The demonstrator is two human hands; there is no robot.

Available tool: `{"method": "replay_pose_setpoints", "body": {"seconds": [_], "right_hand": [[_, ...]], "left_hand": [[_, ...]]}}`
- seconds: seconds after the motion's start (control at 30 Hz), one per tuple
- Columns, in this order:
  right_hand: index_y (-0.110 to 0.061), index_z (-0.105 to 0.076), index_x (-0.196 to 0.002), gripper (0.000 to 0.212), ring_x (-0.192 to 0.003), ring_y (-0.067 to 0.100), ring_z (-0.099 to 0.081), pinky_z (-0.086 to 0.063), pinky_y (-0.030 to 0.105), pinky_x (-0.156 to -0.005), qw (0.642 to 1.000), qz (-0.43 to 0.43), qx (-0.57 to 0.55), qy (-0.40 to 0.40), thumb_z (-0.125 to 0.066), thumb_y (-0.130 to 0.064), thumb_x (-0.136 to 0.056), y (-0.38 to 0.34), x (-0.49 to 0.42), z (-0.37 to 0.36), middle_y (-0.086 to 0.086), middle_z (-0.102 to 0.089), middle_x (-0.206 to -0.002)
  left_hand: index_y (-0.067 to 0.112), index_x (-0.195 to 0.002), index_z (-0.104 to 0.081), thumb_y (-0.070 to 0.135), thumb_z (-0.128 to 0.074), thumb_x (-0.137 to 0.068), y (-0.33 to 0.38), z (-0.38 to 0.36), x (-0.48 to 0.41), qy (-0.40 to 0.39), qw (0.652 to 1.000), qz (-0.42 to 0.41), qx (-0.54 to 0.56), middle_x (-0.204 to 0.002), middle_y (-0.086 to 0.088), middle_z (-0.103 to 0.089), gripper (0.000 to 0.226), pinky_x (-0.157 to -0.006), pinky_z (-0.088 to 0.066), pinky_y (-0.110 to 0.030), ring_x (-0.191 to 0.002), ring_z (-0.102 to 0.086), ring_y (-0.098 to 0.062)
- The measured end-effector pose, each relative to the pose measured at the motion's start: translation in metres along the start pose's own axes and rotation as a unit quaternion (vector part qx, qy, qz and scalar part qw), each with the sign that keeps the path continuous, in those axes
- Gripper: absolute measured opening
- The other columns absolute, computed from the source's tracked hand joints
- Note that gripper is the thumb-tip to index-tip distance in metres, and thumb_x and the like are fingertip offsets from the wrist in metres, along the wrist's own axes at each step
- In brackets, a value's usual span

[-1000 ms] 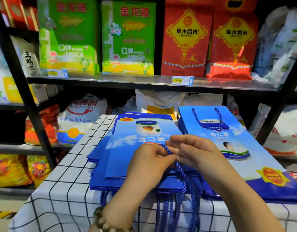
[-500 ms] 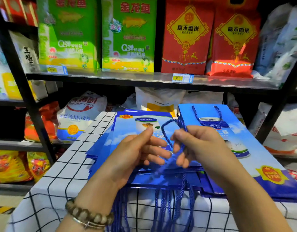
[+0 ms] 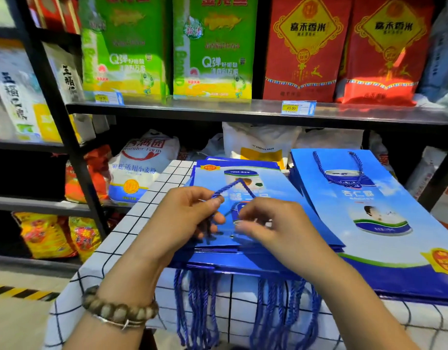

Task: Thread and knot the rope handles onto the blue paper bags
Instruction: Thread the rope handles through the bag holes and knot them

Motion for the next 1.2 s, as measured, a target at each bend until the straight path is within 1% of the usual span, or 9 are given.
{"method": "replay_pose_setpoints", "body": {"seconds": [0.1,0.2,0.33,0.6,0.77,0.97,1.03,1.1,1.2], "right_hand": [[-0.033,-0.058,-0.117,0.038,-0.117,0.002,-0.043,-0.037,0.024,-0.097,0.983,0.015,0.160,-0.093,-0.059,-0.047,-0.082,0.003,0.010,-0.012,-0.019,-0.052,-0.124],[-0.034,-0.056,-0.121,0.037,-0.123,0.002,-0.042,-0.036,0.026,-0.101,0.982,0.024,0.165,-0.086,-0.055,-0.046,-0.086,0.007,0.017,-0.012,-0.020,-0.051,-0.131],[-0.030,-0.062,-0.115,0.032,-0.120,0.003,-0.048,-0.039,0.028,-0.099,0.989,0.014,0.133,-0.064,-0.059,-0.039,-0.085,0.012,0.021,-0.012,-0.016,-0.057,-0.127],[-0.026,-0.067,-0.110,0.027,-0.117,0.005,-0.052,-0.042,0.031,-0.097,0.992,0.027,0.117,-0.042,-0.063,-0.035,-0.084,0.016,0.021,-0.013,-0.012,-0.062,-0.122],[-0.026,-0.069,-0.103,0.026,-0.109,0.010,-0.059,-0.048,0.036,-0.089,0.992,0.044,0.115,-0.030,-0.059,-0.039,-0.083,0.017,0.020,-0.015,-0.009,-0.067,-0.112],[-0.028,-0.069,-0.085,0.029,-0.069,0.017,-0.067,-0.054,0.039,-0.050,0.979,0.099,0.138,0.113,-0.044,-0.044,-0.081,0.009,0.020,-0.008,-0.010,-0.071,-0.078],[-0.029,-0.069,-0.085,0.032,-0.068,0.018,-0.066,-0.052,0.039,-0.051,0.978,0.091,0.126,0.137,-0.041,-0.045,-0.082,0.009,0.019,-0.005,-0.010,-0.071,-0.076],[-0.029,-0.068,-0.084,0.032,-0.069,0.018,-0.066,-0.052,0.040,-0.053,0.977,0.088,0.112,0.156,-0.041,-0.046,-0.083,0.010,0.019,-0.002,-0.010,-0.071,-0.077],[-0.027,-0.066,-0.080,0.022,-0.065,0.020,-0.064,-0.052,0.037,-0.056,0.967,0.100,0.113,0.205,-0.049,-0.041,-0.082,0.010,0.021,0.001,-0.009,-0.069,-0.073]], "left_hand": [[0.013,-0.079,-0.057,0.011,-0.056,-0.089,-0.006,-0.001,-0.002,-0.004,1.000,0.009,0.004,-0.059,0.000,-0.069,0.010,-0.040,-0.039,-0.015,-0.044,-0.057,-0.006],[0.015,-0.084,-0.056,0.002,-0.065,-0.081,-0.008,-0.004,-0.002,-0.008,1.000,0.005,-0.004,-0.064,-0.008,-0.069,0.017,-0.042,-0.044,-0.015,-0.043,-0.056,-0.007],[0.020,-0.086,-0.058,-0.008,-0.071,-0.071,-0.008,-0.007,0.000,-0.015,1.000,-0.023,-0.007,-0.064,-0.003,-0.067,0.035,-0.051,-0.051,-0.016,-0.055,-0.062,-0.010],[0.030,-0.082,-0.057,-0.005,-0.072,-0.070,-0.009,-0.010,-0.009,0.004,0.987,-0.085,-0.136,-0.068,-0.003,-0.063,0.040,-0.047,-0.041,-0.013,-0.055,-0.057,-0.015],[0.038,-0.073,-0.051,0.004,-0.075,-0.069,0.003,-0.017,-0.011,-0.024,0.956,-0.126,-0.263,-0.061,0.008,-0.056,0.042,-0.050,-0.037,-0.008,-0.052,-0.049,0.002],[0.032,-0.083,-0.061,0.018,-0.074,-0.074,0.004,-0.025,-0.015,-0.051,0.939,-0.142,-0.309,-0.063,0.010,-0.060,0.021,-0.062,-0.040,-0.012,-0.059,-0.053,0.001],[0.027,-0.080,-0.068,0.028,-0.065,-0.082,0.007,-0.025,-0.011,-0.071,0.933,-0.163,-0.313,-0.070,0.004,-0.068,0.003,-0.072,-0.046,-0.021,-0.069,-0.060,-0.007],[0.030,-0.077,-0.069,0.026,-0.062,-0.086,0.010,-0.021,-0.004,-0.106,0.942,-0.164,-0.274,-0.080,0.014,-0.071,0.012,-0.074,-0.047,-0.017,-0.076,-0.063,-0.001],[0.044,-0.077,-0.057,0.013,-0.066,-0.081,0.009,-0.019,0.004,-0.159,0.955,-0.120,-0.222,-0.069,0.027,-0.068,0.033,-0.070,-0.045,-0.007,-0.074,-0.062,0.013]]}}
Point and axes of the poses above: each hand's wrist, its own x-axis away from the middle knuckle, its own z-axis out of the back of the hand, y = z × x, the point moved 4 cm from there along -x, towards the middle knuckle
